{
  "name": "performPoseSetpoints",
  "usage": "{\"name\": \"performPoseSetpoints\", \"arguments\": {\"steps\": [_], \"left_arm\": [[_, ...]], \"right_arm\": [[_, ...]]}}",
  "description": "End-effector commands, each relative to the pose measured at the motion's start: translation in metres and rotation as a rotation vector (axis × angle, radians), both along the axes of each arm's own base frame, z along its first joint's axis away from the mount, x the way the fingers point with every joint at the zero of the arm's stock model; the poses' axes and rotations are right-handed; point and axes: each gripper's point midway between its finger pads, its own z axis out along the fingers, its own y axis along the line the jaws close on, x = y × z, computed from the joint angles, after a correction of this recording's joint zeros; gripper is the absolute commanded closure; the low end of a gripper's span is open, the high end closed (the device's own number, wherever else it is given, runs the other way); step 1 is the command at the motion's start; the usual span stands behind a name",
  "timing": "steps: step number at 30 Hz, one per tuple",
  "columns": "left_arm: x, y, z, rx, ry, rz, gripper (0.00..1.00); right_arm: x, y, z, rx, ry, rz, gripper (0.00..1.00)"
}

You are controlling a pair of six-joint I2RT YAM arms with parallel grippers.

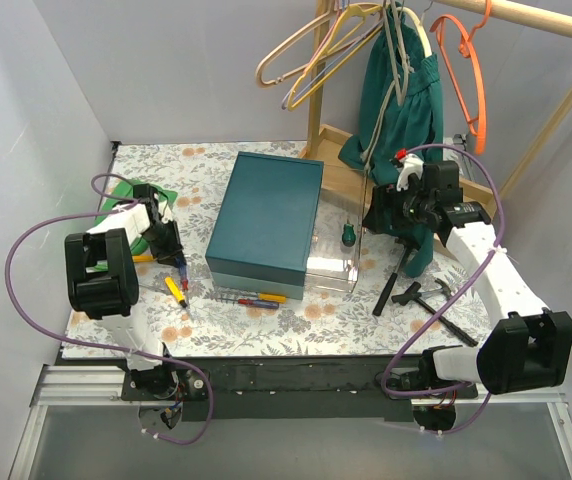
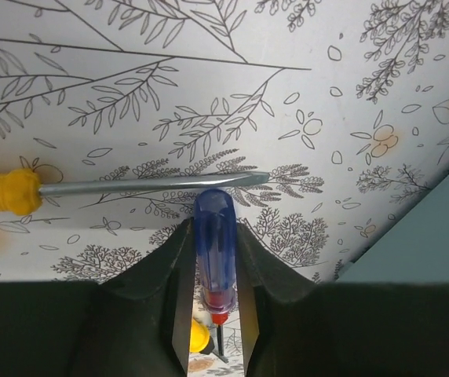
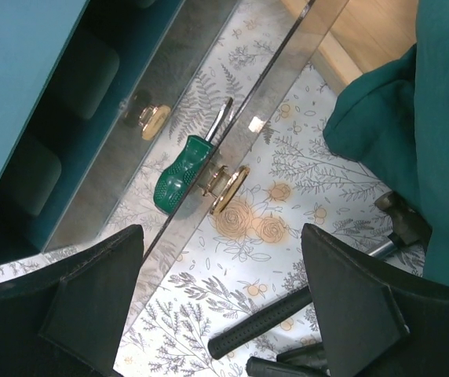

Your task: Sort the tools into containers

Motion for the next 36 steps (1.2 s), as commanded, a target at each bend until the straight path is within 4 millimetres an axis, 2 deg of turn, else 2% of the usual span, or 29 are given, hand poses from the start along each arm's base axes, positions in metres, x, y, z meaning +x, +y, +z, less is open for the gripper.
{"name": "performPoseSetpoints", "arguments": {"steps": [1, 2, 4, 5, 6, 8, 11, 14, 16, 17, 19, 20, 22, 23, 25, 26, 28, 29, 31, 32, 33, 36], "left_arm": [[0.009, -0.011, 0.020, -0.094, -0.031, -0.009, 1.00], [0.013, -0.014, 0.035, -0.136, -0.065, -0.006, 1.00], [0.036, -0.017, 0.068, -0.163, -0.164, -0.008, 1.00], [0.049, -0.022, 0.094, -0.194, -0.262, -0.031, 1.00], [0.059, -0.035, 0.118, -0.272, -0.338, -0.077, 1.00], [0.070, -0.050, 0.154, -0.364, -0.433, -0.134, 1.00], [0.092, -0.054, 0.208, -0.394, -0.581, -0.154, 1.00], [0.106, -0.063, 0.270, -0.434, -0.765, -0.210, 1.00], [0.106, -0.073, 0.301, -0.504, -0.833, -0.248, 1.00], [0.101, -0.089, 0.329, -0.592, -0.896, -0.345, 1.00], [0.097, -0.112, 0.341, -0.718, -0.881, -0.422, 1.00], [0.085, -0.137, 0.355, -0.804, -0.879, -0.534, 1.00], [0.076, -0.161, 0.355, -0.877, -0.835, -0.604, 1.00], [0.064, -0.190, 0.349, -0.930, -0.790, -0.670, 1.00], [0.054, -0.213, 0.342, -0.977, -0.739, -0.704, 1.00], [0.044, -0.234, 0.339, -1.022, -0.696, -0.731, 1.00], [0.039, -0.255, 0.327, -1.042, -0.655, -0.741, 1.00], [0.034, -0.273, 0.321, -1.054, -0.638, -0.772, 1.00], [0.034, -0.294, 0.312, -1.059, -0.614, -0.770, 1.00], [0.027, -0.310, 0.310, -1.069, -0.602, -0.801, 1.00], [0.031, -0.319, 0.301, -1.068, -0.581, -0.798, 1.00], [0.032, -0.338, 0.298, -1.080, -0.567, -0.820, 1.00]], "right_arm": [[0.001, -0.005, 0.011, -0.001, -0.047, -0.010, 0.11], [0.001, -0.006, 0.010, -0.001, -0.039, -0.012, 0.11], [0.001, -0.007, 0.009, -0.004, -0.036, -0.012, 0.11], [0.002, -0.007, 0.010, -0.005, -0.038, -0.013, 0.11], [0.003, -0.006, 0.008, -0.005, -0.034, -0.009, 0.11], [0.004, -0.006, 0.007, -0.004, -0.031, -0.011, 0.11], [0.008, -0.006, 0.007, -0.004, -0.029, -0.013, 0.11], [0.008, -0.007, 0.005, -0.013, -0.025, -0.015, 0.11], [0.008, -0.008, 0.005, -0.016, -0.027, -0.020, 0.11], [0.007, -0.008, 0.004, -0.017, -0.024, -0.020, 0.11], [0.005, -0.010, 0.002, -0.020, -0.025, -0.027, 0.11], [0.004, -0.010, 0.001, -0.021, -0.022, -0.026, 0.11], [0.004, -0.012, 0.000, -0.022, -0.019, -0.031, 0.11], [0.003, -0.012, -0.002, -0.024, -0.014, -0.032, 0.11], [0.005, -0.013, -0.001, -0.027, -0.018, -0.037, 0.11], [0.005, -0.015, -0.001, -0.029, -0.019, -0.042, 0.11], [0.007, -0.017, -0.001, -0.031, -0.026, -0.050, 0.11], [0.008, -0.018, -0.002, -0.033, -0.026, -0.054, 0.11], [0.009, -0.019, -0.002, -0.030, -0.035, -0.058, 0.11], [0.010, -0.020, -0.002, -0.031, -0.035, -0.062, 0.11], [0.010, -0.021, -0.001, -0.030, -0.036, -0.065, 0.11], [0.011, -0.024, 0.001, -0.032, -0.040, -0.072, 0.11]]}}
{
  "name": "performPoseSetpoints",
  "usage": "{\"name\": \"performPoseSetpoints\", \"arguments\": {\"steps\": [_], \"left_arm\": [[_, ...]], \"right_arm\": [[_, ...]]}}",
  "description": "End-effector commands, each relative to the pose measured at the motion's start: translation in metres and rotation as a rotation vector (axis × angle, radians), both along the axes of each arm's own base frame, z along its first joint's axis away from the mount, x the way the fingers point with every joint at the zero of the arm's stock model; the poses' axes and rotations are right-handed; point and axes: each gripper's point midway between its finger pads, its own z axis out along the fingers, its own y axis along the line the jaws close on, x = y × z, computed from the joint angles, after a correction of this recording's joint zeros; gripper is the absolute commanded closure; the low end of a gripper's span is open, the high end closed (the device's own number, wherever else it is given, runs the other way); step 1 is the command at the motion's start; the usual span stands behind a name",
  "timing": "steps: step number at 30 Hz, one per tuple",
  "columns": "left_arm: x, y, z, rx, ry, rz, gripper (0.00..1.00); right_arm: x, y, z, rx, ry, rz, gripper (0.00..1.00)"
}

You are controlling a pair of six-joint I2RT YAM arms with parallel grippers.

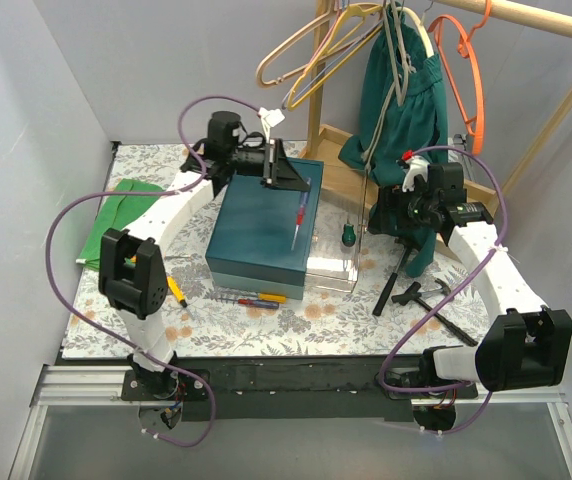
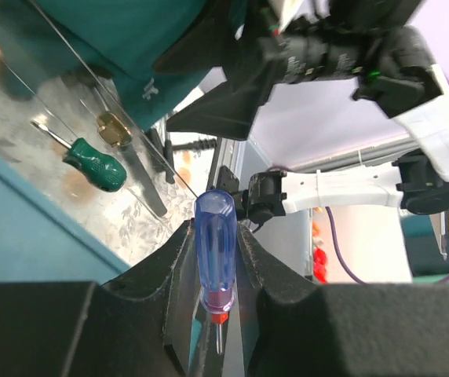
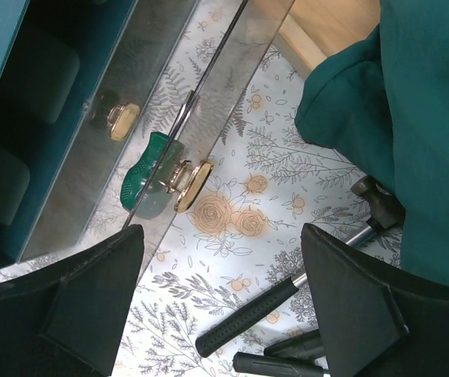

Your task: Sort the tools into containers

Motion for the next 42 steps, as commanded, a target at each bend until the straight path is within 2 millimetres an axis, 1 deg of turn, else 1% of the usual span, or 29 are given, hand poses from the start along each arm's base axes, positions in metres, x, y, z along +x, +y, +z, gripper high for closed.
{"name": "performPoseSetpoints", "arguments": {"steps": [1, 6, 8, 9, 10, 13, 15, 16, 17, 18, 19, 22, 23, 25, 26, 28, 29, 30, 31, 32, 33, 34, 35, 36, 37, 38, 39, 41, 42], "left_arm": [[0.010, -0.023, 0.009, -0.025, -0.030, -0.003, 1.00], [0.019, -0.032, -0.005, -0.019, 0.001, -0.002, 1.00], [0.017, -0.037, -0.013, -0.010, 0.018, -0.012, 0.91], [0.016, -0.039, -0.014, -0.011, 0.014, -0.019, 0.84], [0.016, -0.040, -0.013, -0.015, 0.006, -0.024, 0.81], [0.015, -0.047, -0.013, -0.012, -0.012, -0.033, 0.77], [0.016, -0.055, -0.016, 0.002, -0.024, -0.030, 0.79], [0.016, -0.057, -0.017, 0.006, -0.021, -0.030, 0.76], [0.015, -0.059, -0.018, 0.009, -0.017, -0.035, 0.70], [0.019, -0.060, -0.019, 0.015, -0.019, -0.017, 0.59], [0.021, -0.060, -0.021, 0.029, -0.011, -0.002, 0.41], [0.034, -0.050, -0.012, 0.060, -0.048, 0.075, 0.29], [0.043, -0.037, -0.008, 0.061, -0.054, 0.107, 0.24], [0.045, -0.014, 0.005, 0.072, -0.074, 0.148, 0.23], [0.058, 0.010, 0.006, 0.085, -0.068, 0.209, 0.23], [0.058, 0.047, 0.016, 0.119, -0.093, 0.285, 0.24], [0.071, 0.084, 0.005, 0.165, -0.080, 0.384, 0.24], [0.076, 0.106, -0.001, 0.213, -0.091, 0.447, 0.24], [0.080, 0.144, -0.016, 0.294, -0.047, 0.544, 0.25], [0.086, 0.179, -0.031, 0.427, -0.095, 0.666, 0.25], [0.084, 0.200, -0.043, 0.492, -0.080, 0.719, 0.25], [0.074, 0.231, -0.065, 0.587, -0.005, 0.773, 0.26], [0.068, 0.245, -0.083, 0.678, 0.009, 0.781, 0.27], [0.059, 0.283, -0.116, 0.825, 0.090, 0.867, 0.32], [0.043, 0.299, -0.134, 0.879, 0.153, 0.866, 0.36], [0.031, 0.305, -0.134, 0.886, 0.147, 0.870, 0.41], [0.006, 0.306, -0.162, 0.924, 0.207, 0.836, 0.44], [-0.017, 0.303, -0.178, 0.937, 0.236, 0.798, 0.45], [-0.036, 0.299, -0.194, 0.943, 0.297, 0.772, 0.44]], "right_arm": [[0.006, -0.006, 0.012, -0.009, -0.063, -0.011, 0.11], [0.004, -0.008, 0.006, -0.010, -0.054, -0.017, 0.11], [0.002, -0.008, 0.002, -0.011, -0.045, -0.016, 0.11], [0.002, -0.008, 0.001, -0.010, -0.042, -0.016, 0.11], [0.002, -0.008, -0.001, -0.011, -0.039, -0.016, 0.11], [0.003, -0.008, -0.004, -0.011, -0.033, -0.015, 0.12], [0.004, -0.008, -0.006, -0.011, -0.028, -0.016, 0.12], [0.004, -0.008, -0.007, -0.011, -0.025, -0.016, 0.12], [0.004, -0.008, -0.008, -0.012, -0.023, -0.016, 0.12], [0.004, -0.009, -0.008, -0.012, -0.020, -0.018, 0.12], [0.005, -0.008, -0.009, -0.012, -0.019, -0.016, 0.12], [0.007, -0.009, -0.006, -0.012, -0.022, -0.018, 0.12], [0.008, -0.009, -0.005, -0.013, -0.025, -0.021, 0.12], [0.008, -0.010, -0.002, -0.012, -0.031, -0.024, 0.12], [0.008, -0.010, -0.001, -0.012, -0.033, -0.024, 0.12], [0.008, -0.010, 0.000, -0.010, -0.036, -0.023, 0.12], [0.008, -0.010, -0.001, -0.010, -0.036, -0.023, 0.12], [0.007, -0.011, -0.001, -0.010, -0.034, -0.024, 0.12], [0.008, -0.011, -0.002, -0.012, -0.034, -0.027, 0.12], [0.008, -0.011, -0.003, -0.012, -0.031, -0.027, 0.12], [0.009, -0.012, -0.003, -0.011, -0.031, -0.027, 0.12], [0.010, -0.011, -0.003, -0.010, -0.031, -0.025, 0.12], [0.012, -0.011, -0.004, -0.009, -0.029, -0.025, 0.12], [0.012, -0.010, -0.005, -0.006, -0.024, -0.022, 0.12], [0.014, -0.009, -0.005, -0.004, -0.023, -0.019, 0.12], [0.016, -0.007, -0.005, 0.002, -0.020, -0.011, 0.12], [0.018, -0.007, -0.005, 0.003, -0.017, -0.010, 0.12], [0.020, -0.005, -0.006, 0.009, -0.012, -0.004, 0.12], [0.021, -0.005, -0.006, 0.010, -0.007, -0.003, 0.12]]}}
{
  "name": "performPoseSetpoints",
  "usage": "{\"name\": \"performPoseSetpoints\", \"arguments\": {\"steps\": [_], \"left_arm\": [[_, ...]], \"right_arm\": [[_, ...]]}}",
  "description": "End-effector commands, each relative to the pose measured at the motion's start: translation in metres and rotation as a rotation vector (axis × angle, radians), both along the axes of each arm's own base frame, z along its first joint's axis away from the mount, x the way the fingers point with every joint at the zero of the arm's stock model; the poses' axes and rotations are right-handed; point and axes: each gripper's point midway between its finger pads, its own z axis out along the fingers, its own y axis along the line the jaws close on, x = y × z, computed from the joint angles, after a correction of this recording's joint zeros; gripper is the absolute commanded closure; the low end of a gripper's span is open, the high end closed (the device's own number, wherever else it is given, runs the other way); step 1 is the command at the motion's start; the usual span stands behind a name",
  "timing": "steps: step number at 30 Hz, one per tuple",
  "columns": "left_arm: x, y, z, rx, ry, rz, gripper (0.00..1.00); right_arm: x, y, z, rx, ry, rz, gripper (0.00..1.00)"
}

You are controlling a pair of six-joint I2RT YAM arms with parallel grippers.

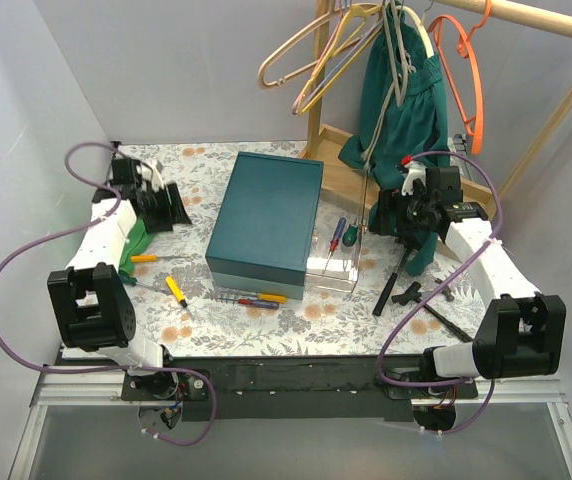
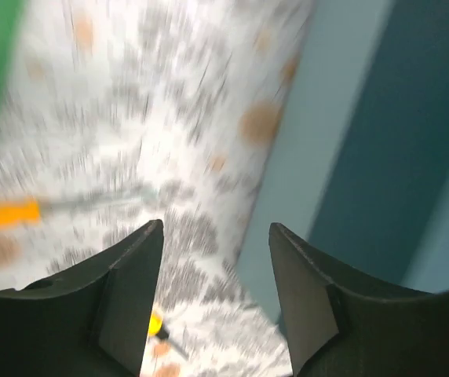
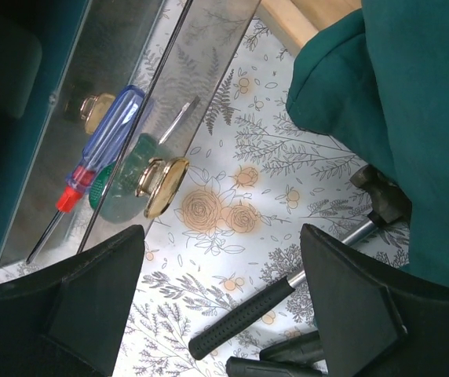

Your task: Sort the tools into containers

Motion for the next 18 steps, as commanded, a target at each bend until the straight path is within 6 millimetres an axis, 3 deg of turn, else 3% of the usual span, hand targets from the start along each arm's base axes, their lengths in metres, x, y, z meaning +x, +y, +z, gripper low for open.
{"name": "performPoseSetpoints", "arguments": {"steps": [1, 3, 8, 10, 13, 18], "left_arm": [[-0.088, 0.000, -0.066, 0.084, 0.272, -0.050, 0.42], [-0.106, 0.002, -0.082, 0.095, 0.319, -0.041, 0.42], [-0.105, 0.020, -0.100, 0.188, 0.370, -0.006, 0.41], [-0.109, 0.024, -0.106, 0.212, 0.396, -0.020, 0.46], [-0.111, 0.026, -0.104, 0.223, 0.406, -0.029, 0.54], [-0.112, 0.035, -0.102, 0.272, 0.409, -0.032, 0.56]], "right_arm": [[0.019, 0.003, 0.018, 0.015, -0.062, 0.021, 0.12], [0.021, 0.003, 0.017, 0.016, -0.056, 0.021, 0.12], [0.022, 0.005, 0.020, 0.020, -0.060, 0.027, 0.12], [0.021, 0.005, 0.020, 0.019, -0.060, 0.026, 0.12], [0.018, 0.004, 0.019, 0.016, -0.064, 0.022, 0.12], [0.013, 0.003, 0.018, 0.015, -0.073, 0.020, 0.12]]}}
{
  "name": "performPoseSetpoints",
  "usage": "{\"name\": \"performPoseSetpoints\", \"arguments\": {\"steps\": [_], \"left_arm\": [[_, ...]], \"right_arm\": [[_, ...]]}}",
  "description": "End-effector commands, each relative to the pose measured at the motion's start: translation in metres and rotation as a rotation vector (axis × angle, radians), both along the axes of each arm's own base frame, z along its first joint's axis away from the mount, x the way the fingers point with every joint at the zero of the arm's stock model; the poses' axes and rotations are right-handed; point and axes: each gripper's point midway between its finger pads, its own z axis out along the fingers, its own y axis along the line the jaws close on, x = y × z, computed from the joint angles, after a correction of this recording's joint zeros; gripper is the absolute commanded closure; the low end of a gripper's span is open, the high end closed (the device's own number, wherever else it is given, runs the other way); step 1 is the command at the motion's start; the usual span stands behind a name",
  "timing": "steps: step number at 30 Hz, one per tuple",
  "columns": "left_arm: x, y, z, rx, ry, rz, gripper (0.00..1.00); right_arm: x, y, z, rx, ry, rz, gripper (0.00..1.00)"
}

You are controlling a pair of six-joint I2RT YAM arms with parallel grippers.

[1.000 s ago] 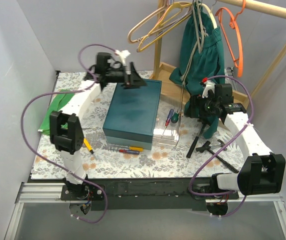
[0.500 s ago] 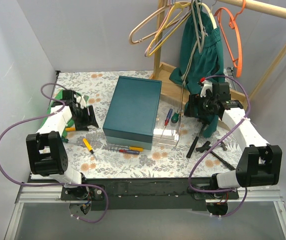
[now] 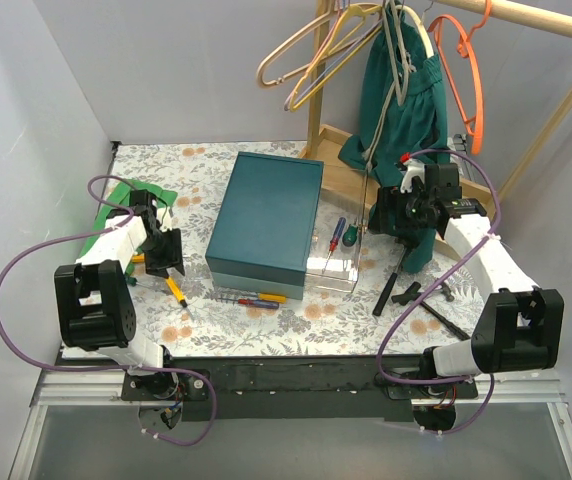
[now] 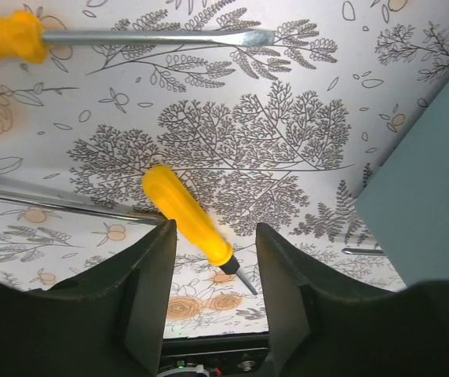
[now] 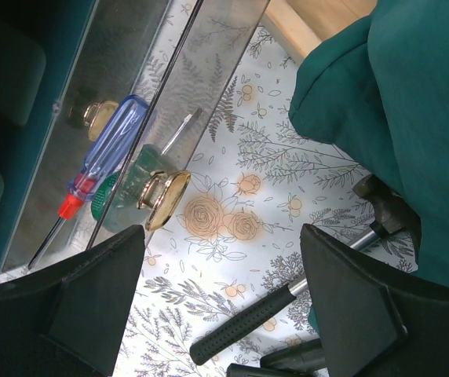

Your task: Sort the tools into containers

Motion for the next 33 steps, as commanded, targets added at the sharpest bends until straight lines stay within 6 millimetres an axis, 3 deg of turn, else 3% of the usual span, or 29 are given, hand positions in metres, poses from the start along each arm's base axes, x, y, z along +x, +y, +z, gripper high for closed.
{"name": "performPoseSetpoints", "arguments": {"steps": [1, 10, 11, 16, 18, 19, 20, 22, 23, 26, 27, 29, 30, 33], "left_arm": [[0.005, 0.013, 0.007, 0.068, -0.018, -0.036, 0.56], [-0.028, 0.014, -0.040, 0.064, 0.173, -0.092, 0.66], [-0.026, 0.013, -0.041, 0.057, 0.170, -0.096, 0.74], [0.000, -0.003, -0.031, -0.040, 0.133, -0.087, 0.84], [0.023, -0.013, -0.013, -0.103, 0.079, -0.097, 0.94], [0.027, -0.019, -0.004, -0.138, 0.074, -0.106, 0.98], [0.052, -0.026, 0.023, -0.185, -0.011, -0.123, 1.00], [0.071, -0.035, 0.055, -0.245, -0.092, -0.128, 1.00], [0.094, -0.042, 0.095, -0.285, -0.209, -0.139, 1.00], [0.122, -0.055, 0.151, -0.356, -0.376, -0.172, 1.00], [0.136, -0.064, 0.186, -0.407, -0.470, -0.197, 1.00], [0.146, -0.074, 0.217, -0.459, -0.552, -0.247, 1.00], [0.151, -0.088, 0.250, -0.549, -0.632, -0.311, 1.00], [0.147, -0.116, 0.300, -0.747, -0.742, -0.471, 1.00]], "right_arm": [[0.004, -0.001, 0.019, 0.006, -0.088, 0.008, 0.12], [0.009, -0.003, 0.022, 0.002, -0.093, 0.002, 0.12], [0.009, -0.003, 0.022, 0.002, -0.091, 0.002, 0.12], [0.006, -0.003, 0.018, 0.003, -0.080, 0.002, 0.12], [0.007, -0.003, 0.018, 0.002, -0.079, 0.001, 0.12], [0.008, -0.003, 0.020, 0.001, -0.085, 0.000, 0.12], [0.008, -0.003, 0.020, -0.001, -0.083, 0.002, 0.12], [0.010, -0.004, 0.022, -0.004, -0.087, -0.005, 0.12], [0.011, -0.004, 0.023, -0.007, -0.091, -0.007, 0.12], [0.010, -0.005, 0.022, -0.009, -0.091, -0.010, 0.12], [0.010, -0.005, 0.021, -0.009, -0.091, -0.010, 0.12], [0.010, -0.007, 0.021, -0.011, -0.093, -0.014, 0.12], [0.009, -0.007, 0.021, -0.012, -0.093, -0.015, 0.12], [0.008, -0.009, 0.021, -0.020, -0.093, -0.024, 0.12]]}}
